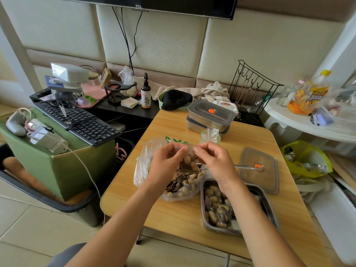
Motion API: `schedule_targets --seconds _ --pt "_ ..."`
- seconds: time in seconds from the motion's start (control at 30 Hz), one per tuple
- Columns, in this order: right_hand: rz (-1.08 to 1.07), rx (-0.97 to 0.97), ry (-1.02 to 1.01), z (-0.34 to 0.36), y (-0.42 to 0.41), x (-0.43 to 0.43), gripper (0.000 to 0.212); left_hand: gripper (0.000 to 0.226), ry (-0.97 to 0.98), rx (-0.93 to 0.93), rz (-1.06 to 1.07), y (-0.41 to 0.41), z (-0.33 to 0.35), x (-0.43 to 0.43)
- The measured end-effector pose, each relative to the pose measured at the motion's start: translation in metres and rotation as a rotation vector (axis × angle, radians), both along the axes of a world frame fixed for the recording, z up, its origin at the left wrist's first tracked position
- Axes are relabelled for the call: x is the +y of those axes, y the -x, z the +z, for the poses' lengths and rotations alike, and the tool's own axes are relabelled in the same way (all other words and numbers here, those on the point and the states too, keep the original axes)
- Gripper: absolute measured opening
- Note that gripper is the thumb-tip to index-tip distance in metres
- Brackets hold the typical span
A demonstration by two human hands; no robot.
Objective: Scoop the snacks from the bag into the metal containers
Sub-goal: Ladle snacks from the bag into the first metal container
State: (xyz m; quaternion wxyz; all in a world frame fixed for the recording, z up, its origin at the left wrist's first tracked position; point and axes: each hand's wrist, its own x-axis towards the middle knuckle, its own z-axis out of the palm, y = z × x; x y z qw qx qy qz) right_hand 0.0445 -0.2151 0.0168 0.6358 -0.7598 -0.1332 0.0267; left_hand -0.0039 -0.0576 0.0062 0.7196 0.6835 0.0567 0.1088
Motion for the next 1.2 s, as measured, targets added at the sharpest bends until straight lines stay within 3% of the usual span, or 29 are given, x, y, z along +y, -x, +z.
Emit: schedule_targets --seconds 0.43,0.8,1.0,1.2 --pt "0.038 -0.037 0.024 -0.0019 -0.0002 0.0035 0.009 0.016 0.112 0.026 -0.029 -0.0011 -0.0006 -0.0016" --pt "-0.102 -0.216 0.189 -0.0023 0.0029 0.0084 0.009 0.018 0.114 0.027 0.027 -0.0015 -0.0023 -0.0024" --pt "-0.073 0.034 -0.035 0.0036 0.0050 0.0059 0.011 0.018 0.149 0.064 0.022 -0.0010 -0.0002 -0.0009" --pt "-0.167 0.022 0.007 0.0005 0.0020 0.0053 0.013 0.022 0.157 0.084 0.057 -0.0003 0.0011 0.0018"
